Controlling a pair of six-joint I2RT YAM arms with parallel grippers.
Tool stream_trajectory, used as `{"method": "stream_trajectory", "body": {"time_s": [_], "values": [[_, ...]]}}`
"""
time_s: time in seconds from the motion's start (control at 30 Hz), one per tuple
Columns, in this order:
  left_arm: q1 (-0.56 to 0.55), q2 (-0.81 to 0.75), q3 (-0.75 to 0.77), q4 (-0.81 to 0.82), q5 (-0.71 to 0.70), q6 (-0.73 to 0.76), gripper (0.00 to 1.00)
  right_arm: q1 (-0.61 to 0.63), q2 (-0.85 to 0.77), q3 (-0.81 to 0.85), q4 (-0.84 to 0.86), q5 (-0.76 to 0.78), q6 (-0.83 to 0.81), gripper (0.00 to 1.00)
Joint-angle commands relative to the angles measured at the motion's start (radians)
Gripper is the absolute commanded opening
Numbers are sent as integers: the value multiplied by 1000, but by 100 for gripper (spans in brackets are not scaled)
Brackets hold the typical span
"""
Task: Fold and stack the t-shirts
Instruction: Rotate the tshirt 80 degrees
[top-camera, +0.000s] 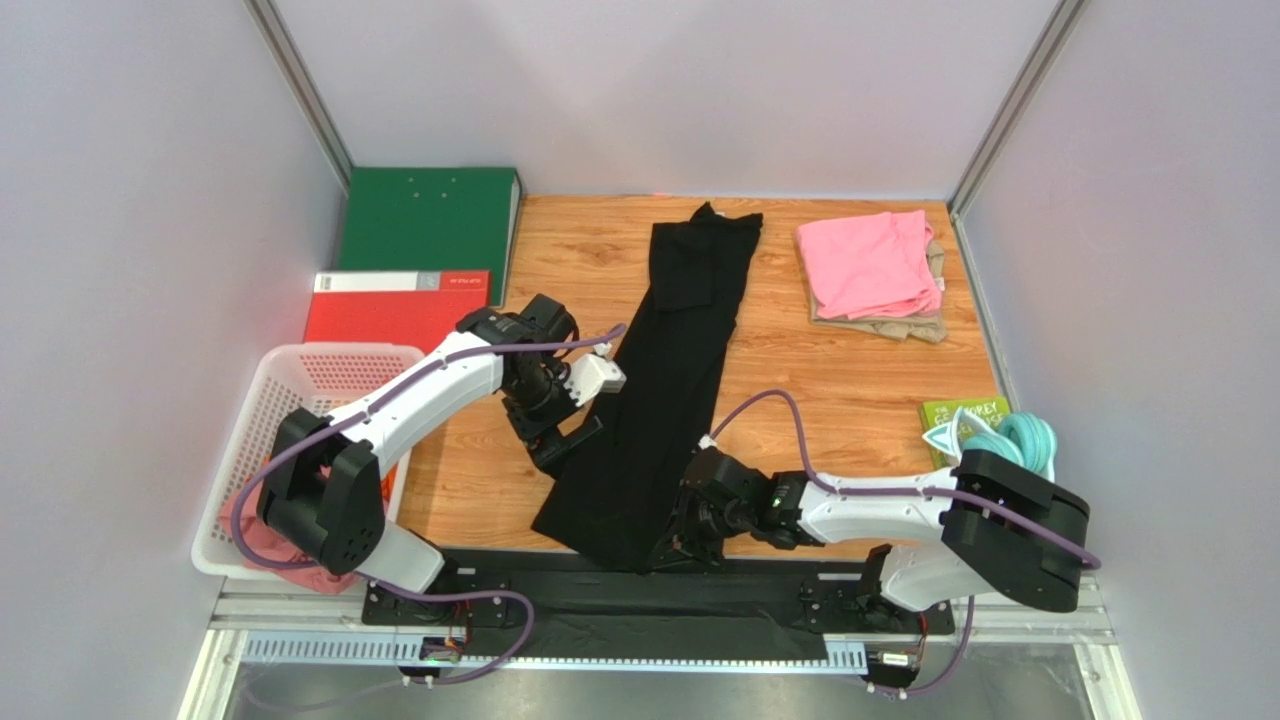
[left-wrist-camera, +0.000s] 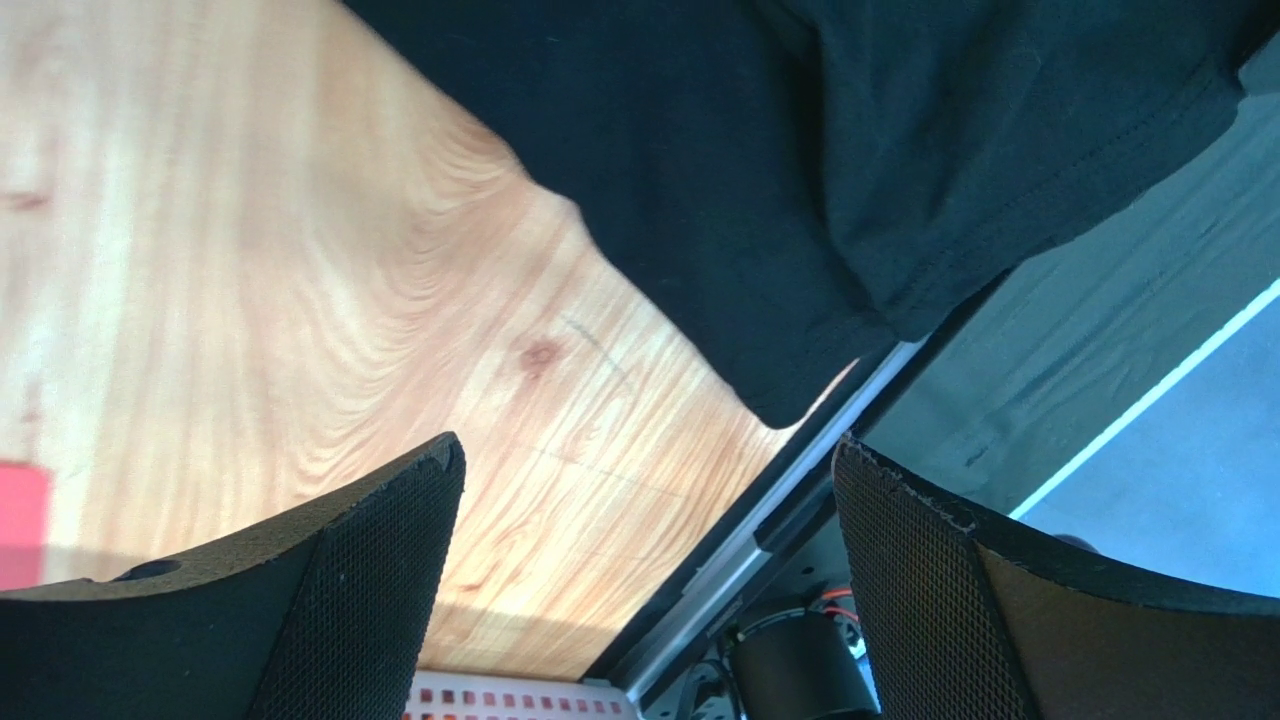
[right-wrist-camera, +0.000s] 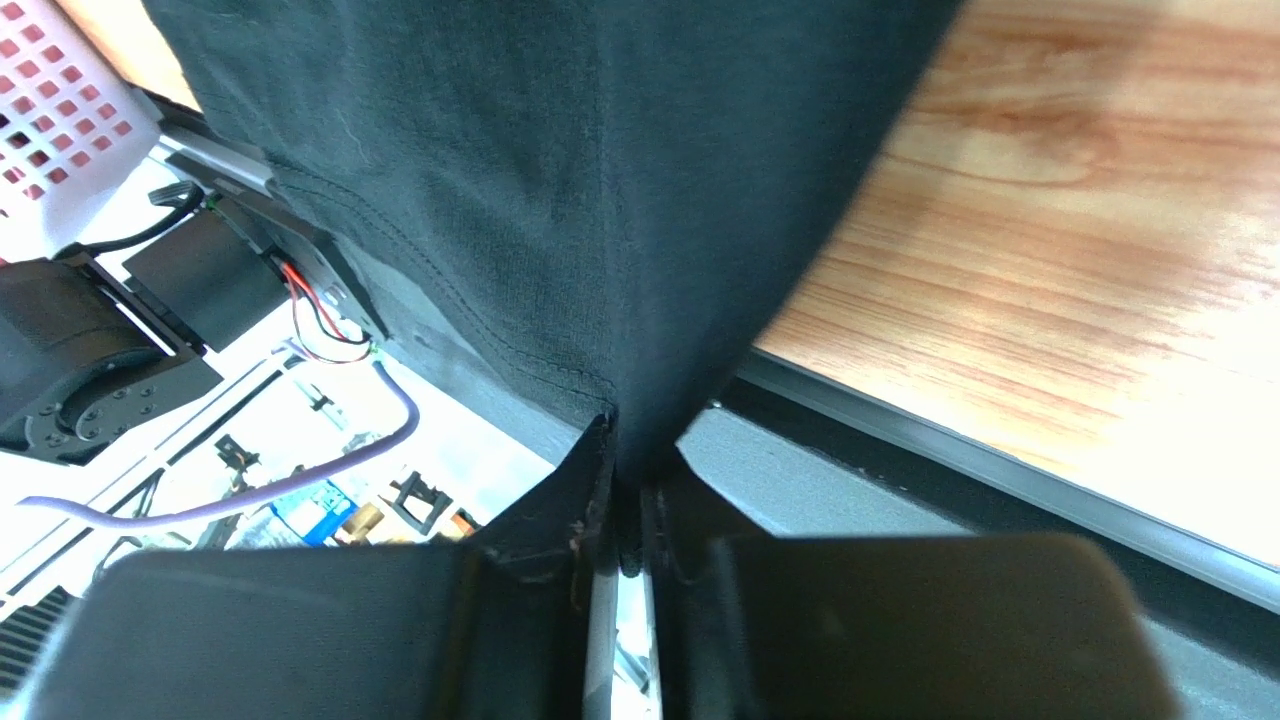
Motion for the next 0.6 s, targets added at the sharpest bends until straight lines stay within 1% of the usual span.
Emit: {"method": "stream_trajectory", "body": {"time_s": [0.0, 0.13, 0.2, 0.27, 0.4, 0.47, 0.57], "values": [[38, -57, 63, -28, -11, 15, 98, 17, -18, -21, 4, 1, 22, 1], [81, -71, 82, -42, -11, 30, 98, 35, -65, -47, -33, 16, 41, 0], [104, -76, 89, -49, -11, 44, 98, 35, -62, -48, -31, 12, 38, 16], [113, -79, 97, -57, -9, 51, 98, 38, -16, -35, -17, -5, 19, 26], [121, -88, 108, -75, 3, 58, 98, 38, 109, 43, 10, -49, -27, 32], [121, -94, 105, -78, 3, 62, 98, 38, 140, 65, 23, -57, -46, 38], [122, -102, 94, -80, 2, 70, 98, 38, 173, 94, 27, -66, -58, 41]]}}
